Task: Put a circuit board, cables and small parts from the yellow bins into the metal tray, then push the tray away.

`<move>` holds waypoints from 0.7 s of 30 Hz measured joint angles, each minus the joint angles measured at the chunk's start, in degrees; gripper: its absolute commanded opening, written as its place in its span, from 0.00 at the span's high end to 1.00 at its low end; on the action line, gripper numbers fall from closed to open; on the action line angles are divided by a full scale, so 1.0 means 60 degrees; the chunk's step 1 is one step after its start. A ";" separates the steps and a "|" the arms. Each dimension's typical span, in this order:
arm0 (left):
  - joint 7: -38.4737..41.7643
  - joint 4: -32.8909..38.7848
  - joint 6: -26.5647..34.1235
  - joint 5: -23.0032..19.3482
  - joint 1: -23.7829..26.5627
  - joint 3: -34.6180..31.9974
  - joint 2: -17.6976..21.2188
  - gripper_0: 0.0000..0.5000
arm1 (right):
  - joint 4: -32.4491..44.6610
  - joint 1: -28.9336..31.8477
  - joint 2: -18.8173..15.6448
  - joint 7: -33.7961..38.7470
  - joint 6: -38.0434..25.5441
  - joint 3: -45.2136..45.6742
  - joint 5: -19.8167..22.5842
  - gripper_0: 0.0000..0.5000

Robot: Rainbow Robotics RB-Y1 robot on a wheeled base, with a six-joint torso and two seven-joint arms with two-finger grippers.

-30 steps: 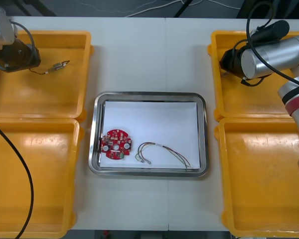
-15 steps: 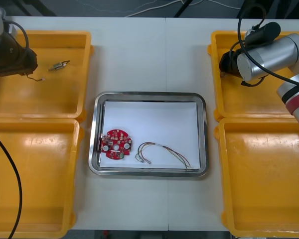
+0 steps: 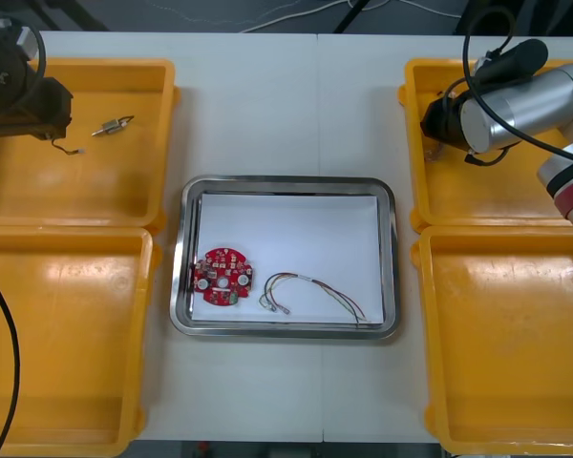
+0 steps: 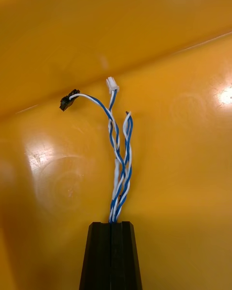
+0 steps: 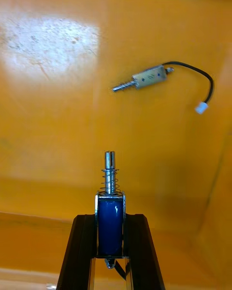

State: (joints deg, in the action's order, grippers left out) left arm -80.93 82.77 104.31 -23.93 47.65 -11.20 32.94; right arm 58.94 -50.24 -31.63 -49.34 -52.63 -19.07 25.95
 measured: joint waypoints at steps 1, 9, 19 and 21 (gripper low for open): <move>0.0077 0.0255 0.0118 -0.0048 -0.0063 0.0065 0.0000 1.00 | 0.0002 0.0000 -0.0046 -0.0088 -0.0001 -0.0002 0.0135 1.00; 0.2318 0.1892 0.0575 -0.0827 -0.0538 0.1013 0.0032 1.00 | 0.0345 0.0009 -0.0541 -0.1911 -0.1202 -0.0010 0.1244 1.00; 0.3889 0.2915 0.0585 -0.1323 -0.0624 0.2558 0.0092 1.00 | 0.0733 0.0126 -0.0915 -0.3383 -0.3021 0.0356 0.1543 1.00; 0.3918 0.3096 0.0585 -0.1482 -0.0624 0.2814 0.0096 1.00 | 0.0768 0.0166 -0.1009 -0.3536 -0.3195 0.0427 0.1683 1.00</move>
State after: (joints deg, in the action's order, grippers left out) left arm -57.42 101.34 107.82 -32.82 43.90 5.68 33.51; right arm 63.55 -49.25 -37.68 -70.56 -71.80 -16.51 36.05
